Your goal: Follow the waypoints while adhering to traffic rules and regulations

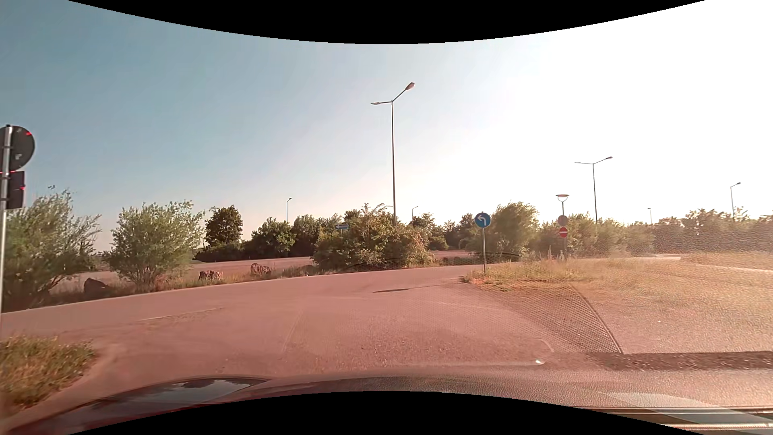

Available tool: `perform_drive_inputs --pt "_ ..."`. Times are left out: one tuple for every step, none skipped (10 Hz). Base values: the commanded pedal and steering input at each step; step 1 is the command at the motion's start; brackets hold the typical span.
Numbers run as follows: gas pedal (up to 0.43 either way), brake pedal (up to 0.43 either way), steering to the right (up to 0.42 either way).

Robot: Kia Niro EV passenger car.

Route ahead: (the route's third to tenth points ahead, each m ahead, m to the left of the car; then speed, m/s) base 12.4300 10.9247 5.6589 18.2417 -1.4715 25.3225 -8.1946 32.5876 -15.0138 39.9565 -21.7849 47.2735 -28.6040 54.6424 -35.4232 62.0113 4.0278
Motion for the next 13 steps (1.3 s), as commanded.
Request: perform_drive_inputs --pt "0.067 0.006 -0.099" --pt "0.067 0.006 -0.121" --pt "0.067 0.006 -0.145" --pt "0.079 0.006 -0.178" --pt "0.079 0.006 -0.214" --pt "0.079 0.006 -0.25" --pt "0.079 0.006 -0.292" --pt "0.079 0.006 -0.336" --pt "0.079 0.006 -0.381" --pt "0.079 0.006 -0.413" --pt "0.079 0.006 -0.456" --pt "0.079 0.006 -0.489" --pt "0.079 0.006 -0.511"
